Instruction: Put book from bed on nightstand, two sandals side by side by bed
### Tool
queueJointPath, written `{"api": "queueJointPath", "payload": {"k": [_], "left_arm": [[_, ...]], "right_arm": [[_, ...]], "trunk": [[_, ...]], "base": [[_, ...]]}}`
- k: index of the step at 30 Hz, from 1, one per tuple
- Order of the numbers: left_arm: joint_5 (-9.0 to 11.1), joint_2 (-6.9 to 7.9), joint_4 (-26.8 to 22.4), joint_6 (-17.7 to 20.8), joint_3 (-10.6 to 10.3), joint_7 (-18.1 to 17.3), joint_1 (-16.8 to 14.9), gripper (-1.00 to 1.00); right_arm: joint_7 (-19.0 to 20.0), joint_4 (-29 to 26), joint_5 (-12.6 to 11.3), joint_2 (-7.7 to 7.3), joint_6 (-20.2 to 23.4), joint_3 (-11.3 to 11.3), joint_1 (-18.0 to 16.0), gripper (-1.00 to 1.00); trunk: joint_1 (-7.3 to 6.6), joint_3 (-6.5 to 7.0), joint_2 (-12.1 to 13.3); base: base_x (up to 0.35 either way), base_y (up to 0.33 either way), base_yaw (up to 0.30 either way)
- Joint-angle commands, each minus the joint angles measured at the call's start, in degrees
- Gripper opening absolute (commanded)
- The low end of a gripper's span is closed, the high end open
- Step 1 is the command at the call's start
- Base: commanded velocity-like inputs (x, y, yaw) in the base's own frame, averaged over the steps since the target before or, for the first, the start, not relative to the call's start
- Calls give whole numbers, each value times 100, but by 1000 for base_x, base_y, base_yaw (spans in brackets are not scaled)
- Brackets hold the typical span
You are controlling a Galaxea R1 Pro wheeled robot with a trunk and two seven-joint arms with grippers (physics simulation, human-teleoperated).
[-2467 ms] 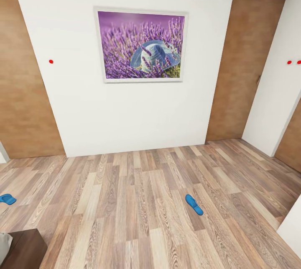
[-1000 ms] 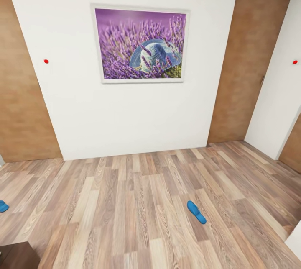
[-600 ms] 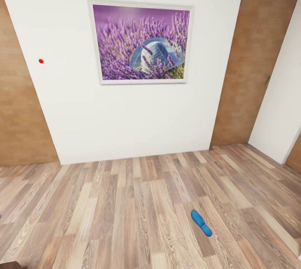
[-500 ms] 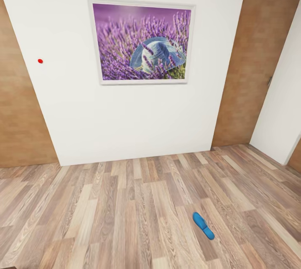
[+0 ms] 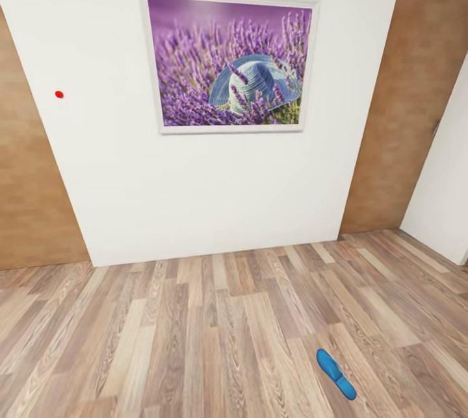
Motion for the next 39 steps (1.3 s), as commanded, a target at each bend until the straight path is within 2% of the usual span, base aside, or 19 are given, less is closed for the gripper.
{"api": "queueJointPath", "payload": {"k": [1,12,33,39], "left_arm": [[-2,-2,-4,-11,3,-1,1,100],[-2,-1,-4,-18,0,-1,1,100],[-2,3,-4,-27,1,-1,1,100],[-2,3,-4,-37,3,-1,1,100]], "right_arm": [[11,5,-6,-2,-3,-7,-3,100],[11,5,-5,-2,-4,-4,-3,100],[-5,5,-1,-2,-4,-4,-3,100],[-7,5,-1,-2,-4,-4,-3,100]], "trunk": [[3,-4,-2],[3,-4,-2],[3,-4,-2],[3,-4,-2]], "base": [[287,203,0],[292,180,0],[325,62,0],[150,91,0]]}}
